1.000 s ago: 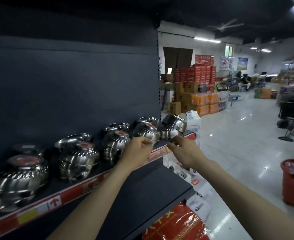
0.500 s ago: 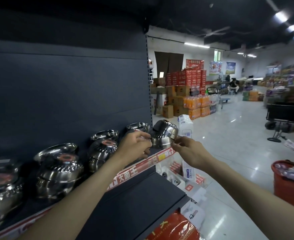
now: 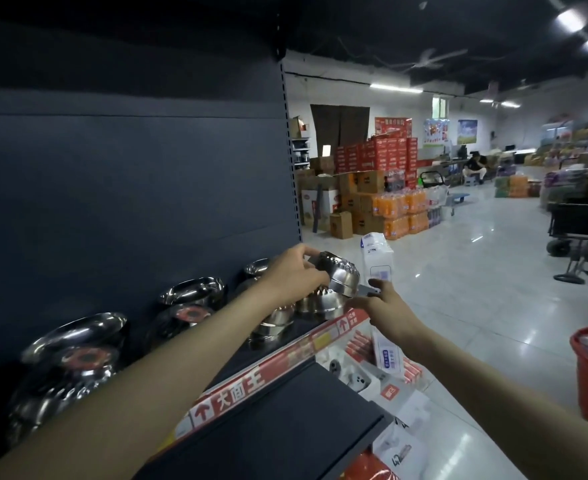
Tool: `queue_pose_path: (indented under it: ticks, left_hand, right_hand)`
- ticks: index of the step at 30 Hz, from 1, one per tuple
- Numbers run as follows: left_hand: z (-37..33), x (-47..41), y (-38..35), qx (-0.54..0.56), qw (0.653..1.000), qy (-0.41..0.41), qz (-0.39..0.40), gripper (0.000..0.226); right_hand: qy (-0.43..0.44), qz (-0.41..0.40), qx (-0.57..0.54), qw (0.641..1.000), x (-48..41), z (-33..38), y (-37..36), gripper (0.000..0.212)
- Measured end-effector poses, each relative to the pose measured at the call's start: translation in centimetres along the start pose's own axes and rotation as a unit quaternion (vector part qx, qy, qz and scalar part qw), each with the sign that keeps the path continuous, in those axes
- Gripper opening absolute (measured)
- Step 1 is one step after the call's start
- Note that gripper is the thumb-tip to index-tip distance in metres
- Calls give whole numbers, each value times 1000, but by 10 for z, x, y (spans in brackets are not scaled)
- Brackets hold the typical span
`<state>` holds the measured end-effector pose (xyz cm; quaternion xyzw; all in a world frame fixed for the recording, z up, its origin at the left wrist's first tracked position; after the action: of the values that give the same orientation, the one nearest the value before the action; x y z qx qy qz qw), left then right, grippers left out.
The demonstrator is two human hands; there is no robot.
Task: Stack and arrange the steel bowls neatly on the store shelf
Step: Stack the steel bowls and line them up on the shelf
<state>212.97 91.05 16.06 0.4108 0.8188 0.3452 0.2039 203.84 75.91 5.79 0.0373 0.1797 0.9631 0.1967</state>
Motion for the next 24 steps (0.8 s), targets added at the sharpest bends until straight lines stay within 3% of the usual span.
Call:
queue_pose_path:
  ticks: [2,5,10,17,18,21,24]
  left_hand:
    - [4,-14,-6,-51,999,6,5,65]
    - [12,-37,-10,-123,992,13,8,74]
    - [27,-71,-16,-138,989,39,29,95]
    - [44,-106,-26,-173,981,60,61,107]
    - [47,-110,-26,-180,980,63,63,109]
    - [61,-122,-23,-172,979,88,72,113]
    - [73,-128,-23,-149,982,96,67,105]
  right_hand:
    - [9,-11,-19,1000,-10,-2,4,52]
    - [15,-25,-71,997,-31,-6,10,71]
    - [22,-18,-95,995,-57,-18,13,76]
    - [50,5,-126,991,-73,-27,13,104]
    - [46,5,-126,991,-76,-29,13,102]
    - [52,41,-145,987,-83,-27,4,55]
    - [48,34,-88,994,-83,-24,1,49]
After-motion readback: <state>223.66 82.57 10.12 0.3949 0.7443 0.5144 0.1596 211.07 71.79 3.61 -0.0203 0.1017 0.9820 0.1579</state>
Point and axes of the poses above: each hand's wrist, its own x-axis away from the middle knuckle, its own y-axis out of the back of the hand, z = x × y, the point moved 10 cm from there along -x, towards the middle knuckle, and after that the axes turned 14 degrees about z, right-handed, at the moved point
